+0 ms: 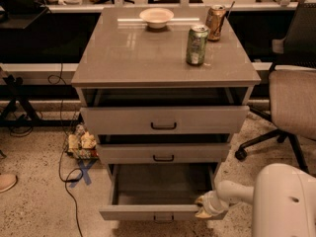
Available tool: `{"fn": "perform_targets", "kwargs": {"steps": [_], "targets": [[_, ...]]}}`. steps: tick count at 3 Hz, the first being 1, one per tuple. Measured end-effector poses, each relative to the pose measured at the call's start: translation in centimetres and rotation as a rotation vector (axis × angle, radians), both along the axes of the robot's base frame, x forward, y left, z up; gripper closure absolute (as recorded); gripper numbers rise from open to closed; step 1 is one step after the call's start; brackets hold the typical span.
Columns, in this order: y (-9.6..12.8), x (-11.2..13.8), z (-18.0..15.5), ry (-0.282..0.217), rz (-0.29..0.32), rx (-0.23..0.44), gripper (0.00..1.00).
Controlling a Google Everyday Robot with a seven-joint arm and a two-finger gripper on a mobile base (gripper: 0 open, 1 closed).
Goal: Open bottom drawer
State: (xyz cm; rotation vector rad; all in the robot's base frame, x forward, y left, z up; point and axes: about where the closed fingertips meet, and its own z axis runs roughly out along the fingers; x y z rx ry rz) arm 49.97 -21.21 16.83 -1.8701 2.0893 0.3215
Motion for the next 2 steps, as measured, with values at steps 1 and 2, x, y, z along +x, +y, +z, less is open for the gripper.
{"fn": "perform_targets", "kwargs": {"steps": [1,2], "targets": [[0.24,-0.11,-0.06,0.001,-0.001,0.001,0.74],[0.35,-0.25,-0.19,0.004,0.0,0.003,0.5]]}}
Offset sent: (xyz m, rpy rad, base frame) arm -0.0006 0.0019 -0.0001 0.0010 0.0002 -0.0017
